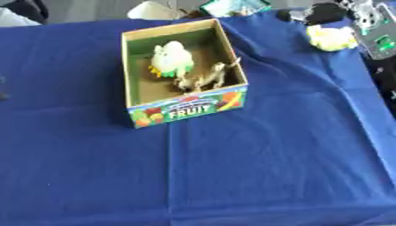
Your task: Pick up objects on the table and place them in the box.
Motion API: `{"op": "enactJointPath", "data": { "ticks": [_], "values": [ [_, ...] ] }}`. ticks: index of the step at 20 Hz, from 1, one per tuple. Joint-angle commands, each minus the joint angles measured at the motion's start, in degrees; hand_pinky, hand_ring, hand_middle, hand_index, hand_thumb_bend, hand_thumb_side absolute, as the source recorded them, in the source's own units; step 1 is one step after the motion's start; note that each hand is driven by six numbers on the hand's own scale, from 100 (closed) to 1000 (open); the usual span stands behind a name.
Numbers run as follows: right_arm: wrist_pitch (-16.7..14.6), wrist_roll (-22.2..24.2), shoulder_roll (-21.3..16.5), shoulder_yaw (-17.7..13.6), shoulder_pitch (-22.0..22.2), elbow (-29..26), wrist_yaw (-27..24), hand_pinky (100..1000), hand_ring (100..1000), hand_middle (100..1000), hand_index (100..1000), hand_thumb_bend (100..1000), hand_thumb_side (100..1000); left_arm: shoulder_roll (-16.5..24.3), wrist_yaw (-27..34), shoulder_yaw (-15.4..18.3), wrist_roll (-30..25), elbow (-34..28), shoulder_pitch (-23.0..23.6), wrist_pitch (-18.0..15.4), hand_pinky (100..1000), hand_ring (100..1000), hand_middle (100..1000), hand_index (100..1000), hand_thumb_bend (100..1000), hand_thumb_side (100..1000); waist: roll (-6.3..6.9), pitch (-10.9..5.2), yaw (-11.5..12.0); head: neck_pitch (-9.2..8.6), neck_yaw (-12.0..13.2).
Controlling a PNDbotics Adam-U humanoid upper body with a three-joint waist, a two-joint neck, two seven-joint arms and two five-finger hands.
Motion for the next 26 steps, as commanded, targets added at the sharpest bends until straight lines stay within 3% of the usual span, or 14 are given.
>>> {"op": "enactJointPath", "data": {
  "ticks": [1,5,14,26],
  "values": [
    [1.1,-2.7,-3.1,-1.4,-0.5,1.5,0.9,837,827,781,864,660,418,1.1,-0.3,0.6,0.2,-0.9,-0.4,-0.1,547,637,658,779,314,613,-0.18,-0.95,0.0,-0.30,0.2],
    [2.1,-4.9,-4.1,-2.4,0.1,3.8,1.1,836,826,778,860,655,420,1.2,-0.3,0.6,0.2,-0.9,-0.4,-0.1,548,637,658,779,314,613,-0.26,-0.90,0.0,-0.30,0.1],
    [5.7,-9.8,-0.4,-4.7,-3.5,12.4,7.0,835,824,772,854,649,425,1.1,-0.3,0.6,0.2,-0.9,-0.3,-0.1,547,638,658,780,314,613,-0.09,-1.01,0.1,-0.38,0.0],
    [7.2,-11.9,-1.1,-5.5,-2.3,17.4,7.2,837,827,772,854,651,419,1.1,-0.3,0.7,0.2,-1.0,-0.4,-0.1,547,639,659,780,313,614,-0.11,-0.75,0.3,-0.34,-0.2]
  ]
}}
